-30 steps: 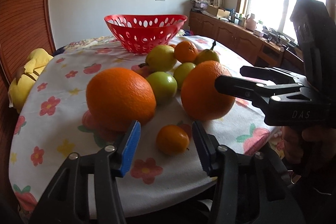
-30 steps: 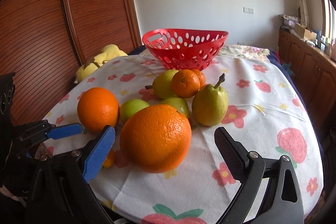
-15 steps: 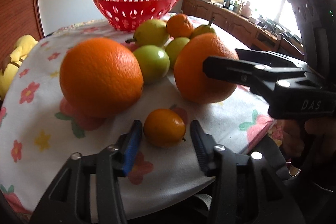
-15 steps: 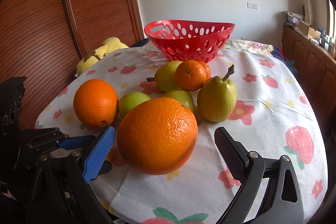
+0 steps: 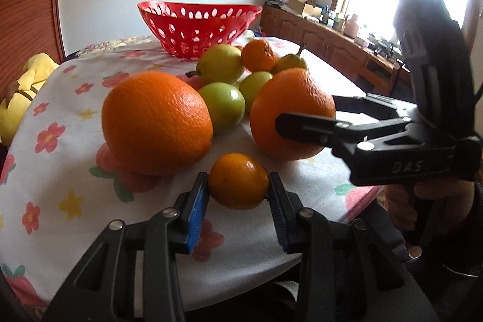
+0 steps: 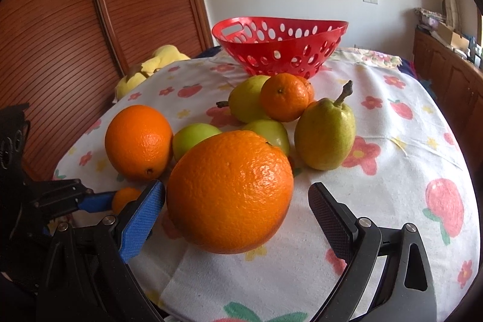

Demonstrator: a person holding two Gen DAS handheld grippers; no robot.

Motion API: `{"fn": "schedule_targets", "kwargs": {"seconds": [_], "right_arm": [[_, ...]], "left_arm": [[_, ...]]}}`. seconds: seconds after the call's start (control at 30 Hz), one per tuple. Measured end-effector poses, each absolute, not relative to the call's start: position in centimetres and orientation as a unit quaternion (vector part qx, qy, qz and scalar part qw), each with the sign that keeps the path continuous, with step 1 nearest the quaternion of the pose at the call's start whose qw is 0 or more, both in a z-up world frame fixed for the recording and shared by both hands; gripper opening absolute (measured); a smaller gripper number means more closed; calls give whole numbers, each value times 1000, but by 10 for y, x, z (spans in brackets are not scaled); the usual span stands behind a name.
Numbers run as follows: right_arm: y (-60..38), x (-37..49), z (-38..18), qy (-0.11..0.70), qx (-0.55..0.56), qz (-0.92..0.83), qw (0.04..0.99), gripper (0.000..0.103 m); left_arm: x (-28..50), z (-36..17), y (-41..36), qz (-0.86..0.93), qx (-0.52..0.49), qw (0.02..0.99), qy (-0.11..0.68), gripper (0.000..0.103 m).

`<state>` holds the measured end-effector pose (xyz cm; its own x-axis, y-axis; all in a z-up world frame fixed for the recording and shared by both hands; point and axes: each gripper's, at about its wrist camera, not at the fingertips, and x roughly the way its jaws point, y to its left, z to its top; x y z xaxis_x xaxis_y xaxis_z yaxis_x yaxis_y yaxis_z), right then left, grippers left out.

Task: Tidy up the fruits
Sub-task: 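Grasp the large orange with the right tool while the left tool grasps a small mandarin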

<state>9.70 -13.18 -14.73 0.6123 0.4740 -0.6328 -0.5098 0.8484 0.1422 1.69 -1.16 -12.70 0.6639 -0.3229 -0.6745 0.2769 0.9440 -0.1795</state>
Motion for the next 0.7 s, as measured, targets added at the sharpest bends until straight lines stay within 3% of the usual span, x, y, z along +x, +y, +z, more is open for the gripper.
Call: {"fn": "schedule_targets", "kwargs": {"seconds": [0.47, 0.57, 0.7], "right_arm": [[-122, 102, -157, 358, -32, 289, 888, 98], [-117, 101, -159, 358, -43, 285, 888, 89], [-119, 101, -158, 357, -43, 280, 890, 88]], "left_arm": [[4, -90, 3, -161, -36, 928, 333, 37], [4, -88, 5, -159, -37, 930, 330, 37], [5, -85, 9, -155, -39, 931, 327, 37]]}}
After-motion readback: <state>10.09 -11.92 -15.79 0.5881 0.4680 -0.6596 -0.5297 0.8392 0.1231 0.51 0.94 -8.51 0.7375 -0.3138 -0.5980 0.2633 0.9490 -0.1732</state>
